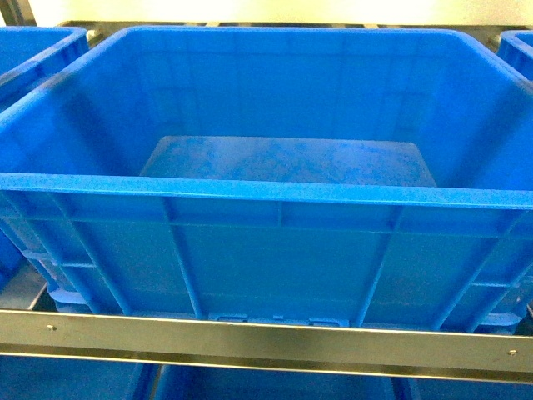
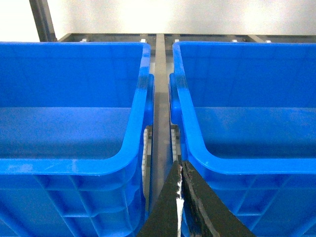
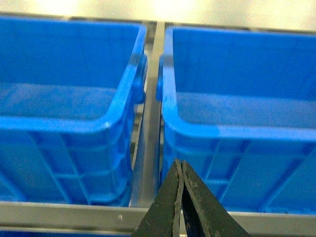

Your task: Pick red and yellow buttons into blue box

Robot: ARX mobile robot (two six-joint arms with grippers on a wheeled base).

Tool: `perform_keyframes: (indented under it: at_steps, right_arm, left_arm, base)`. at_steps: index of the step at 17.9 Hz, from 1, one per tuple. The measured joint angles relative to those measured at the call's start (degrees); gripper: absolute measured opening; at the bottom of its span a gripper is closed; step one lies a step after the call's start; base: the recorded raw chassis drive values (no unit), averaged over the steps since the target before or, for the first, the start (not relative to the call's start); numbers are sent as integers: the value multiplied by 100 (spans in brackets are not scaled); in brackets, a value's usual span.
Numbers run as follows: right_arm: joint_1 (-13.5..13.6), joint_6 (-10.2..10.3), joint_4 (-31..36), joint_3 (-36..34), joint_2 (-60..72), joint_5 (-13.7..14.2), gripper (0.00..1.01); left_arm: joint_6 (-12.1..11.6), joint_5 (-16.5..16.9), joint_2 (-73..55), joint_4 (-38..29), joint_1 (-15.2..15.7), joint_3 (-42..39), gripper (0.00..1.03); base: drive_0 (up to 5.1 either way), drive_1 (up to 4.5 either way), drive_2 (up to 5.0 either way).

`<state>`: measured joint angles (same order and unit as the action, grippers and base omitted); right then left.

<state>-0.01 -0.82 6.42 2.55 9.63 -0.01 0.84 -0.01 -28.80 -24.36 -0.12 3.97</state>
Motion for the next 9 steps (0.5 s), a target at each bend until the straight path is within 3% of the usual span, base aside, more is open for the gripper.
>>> perform_keyframes:
  at_steps: [1, 2, 9]
  right_arm:
    - [0, 0, -597, -55, -494, -2, 2]
    - [0, -2, -752, -170, -944, -2, 2]
    - [0, 0, -664, -170, -942, 0, 2]
  left_arm:
    - [0, 0, 153, 85, 0, -46, 2]
    - [-2, -4, 302, 201, 0, -87, 2]
    - [-2, 0, 1204, 726, 0, -317, 2]
  base:
    - [0, 0, 0]
    - [0, 0, 0]
    - [0, 0, 0]
